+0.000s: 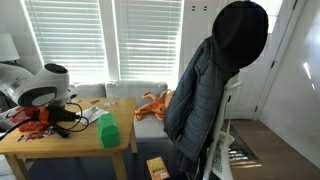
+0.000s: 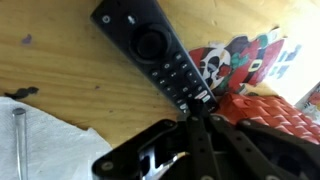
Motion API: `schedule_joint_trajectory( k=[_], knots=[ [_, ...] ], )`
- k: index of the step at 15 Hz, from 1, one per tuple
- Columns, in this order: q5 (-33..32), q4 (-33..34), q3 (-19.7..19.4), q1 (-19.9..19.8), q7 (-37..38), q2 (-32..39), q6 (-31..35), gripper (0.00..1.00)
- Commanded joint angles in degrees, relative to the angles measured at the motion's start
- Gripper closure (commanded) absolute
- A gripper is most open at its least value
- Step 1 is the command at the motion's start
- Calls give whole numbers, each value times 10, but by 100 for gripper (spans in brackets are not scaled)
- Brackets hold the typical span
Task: Press the second white button from the top on right of the black remote
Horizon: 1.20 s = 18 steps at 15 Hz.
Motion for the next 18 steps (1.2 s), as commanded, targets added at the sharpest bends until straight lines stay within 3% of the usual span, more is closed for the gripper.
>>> schedule_joint_trajectory(
  k=[1, 18],
  knots=[
    [18, 15, 16, -17, -5, 14, -4, 100],
    [17, 23, 22, -26, 3, 15, -37, 100]
  ],
)
